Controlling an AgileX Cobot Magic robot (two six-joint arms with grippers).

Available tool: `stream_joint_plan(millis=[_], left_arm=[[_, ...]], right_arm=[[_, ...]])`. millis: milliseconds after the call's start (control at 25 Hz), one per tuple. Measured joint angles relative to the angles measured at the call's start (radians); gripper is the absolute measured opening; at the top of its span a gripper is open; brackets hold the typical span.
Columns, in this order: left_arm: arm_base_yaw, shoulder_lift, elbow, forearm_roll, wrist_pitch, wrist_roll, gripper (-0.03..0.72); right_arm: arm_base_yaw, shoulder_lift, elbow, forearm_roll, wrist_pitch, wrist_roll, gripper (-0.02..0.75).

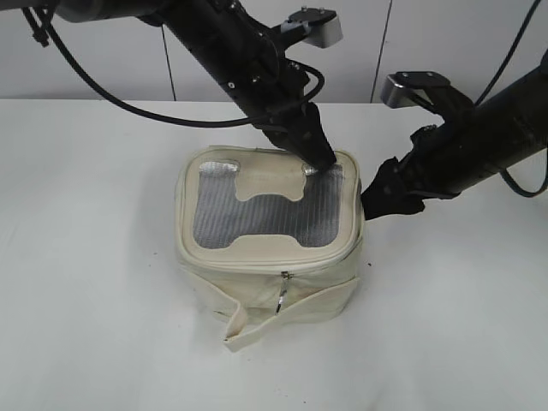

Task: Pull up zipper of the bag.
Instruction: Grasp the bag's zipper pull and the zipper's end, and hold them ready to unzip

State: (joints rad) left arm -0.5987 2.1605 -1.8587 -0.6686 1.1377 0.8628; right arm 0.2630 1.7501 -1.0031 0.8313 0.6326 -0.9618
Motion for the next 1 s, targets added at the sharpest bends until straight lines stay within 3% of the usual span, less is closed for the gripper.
stream_joint_plan(millis=[280,400,480,600,680,840,1000], left_arm=[[0.0,0.0,0.002,0.002,-0.01,0.0,0.078],[0.0,0.0,0.002,0.003,-0.011,0.0,0.078],[0.0,0.0,0.002,0.003,-0.011,0.0,0.078],[0.0,0.0,0.002,0.003,-0.011,0.0,0.078],[0.0,0.0,0.002,0.003,-0.012,0.0,0.078],[0.0,0.0,0.002,0.003,-0.017,0.0,0.078],[-0.001,0.0,0.002,0.003,-0.025,0.0,0.077]], right_arm=[[-0.001,0.053,0.0,0.125,-0.041,-0.149,0.454],[-0.004,0.073,0.001,0.167,-0.046,-0.192,0.407],[-0.004,0.079,0.003,0.206,-0.046,-0.226,0.334],[-0.004,0.081,0.005,0.248,-0.047,-0.258,0.13],[-0.004,0.081,0.005,0.259,-0.047,-0.261,0.036],[-0.004,0.076,0.005,0.232,-0.052,-0.203,0.008],[-0.003,0.033,0.005,0.04,-0.026,-0.024,0.008]])
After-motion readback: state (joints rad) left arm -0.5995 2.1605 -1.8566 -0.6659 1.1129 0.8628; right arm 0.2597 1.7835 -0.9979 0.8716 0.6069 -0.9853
